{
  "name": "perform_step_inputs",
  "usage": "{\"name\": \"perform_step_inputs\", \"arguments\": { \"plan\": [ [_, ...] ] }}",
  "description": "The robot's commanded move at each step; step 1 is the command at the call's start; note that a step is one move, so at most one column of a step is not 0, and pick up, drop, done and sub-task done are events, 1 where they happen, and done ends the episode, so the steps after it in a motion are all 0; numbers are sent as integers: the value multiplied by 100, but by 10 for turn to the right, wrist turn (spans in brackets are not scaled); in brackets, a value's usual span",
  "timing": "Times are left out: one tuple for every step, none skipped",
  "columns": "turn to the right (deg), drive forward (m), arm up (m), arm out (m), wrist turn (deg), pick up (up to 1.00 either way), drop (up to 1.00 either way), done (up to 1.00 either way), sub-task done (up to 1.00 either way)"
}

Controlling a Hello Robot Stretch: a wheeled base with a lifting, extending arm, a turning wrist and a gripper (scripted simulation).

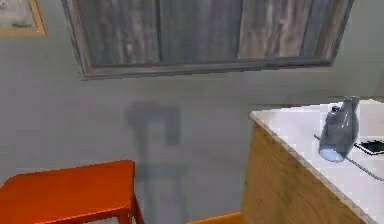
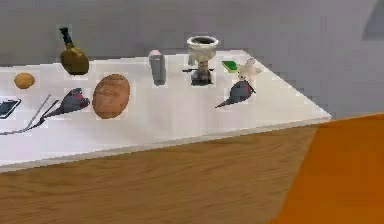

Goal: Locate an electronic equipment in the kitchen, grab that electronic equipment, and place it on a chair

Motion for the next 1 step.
{"name": "perform_step_inputs", "arguments": {
  "plan": [
    [-390,0,0,0,0,0,0,0,0]
  ]
}}
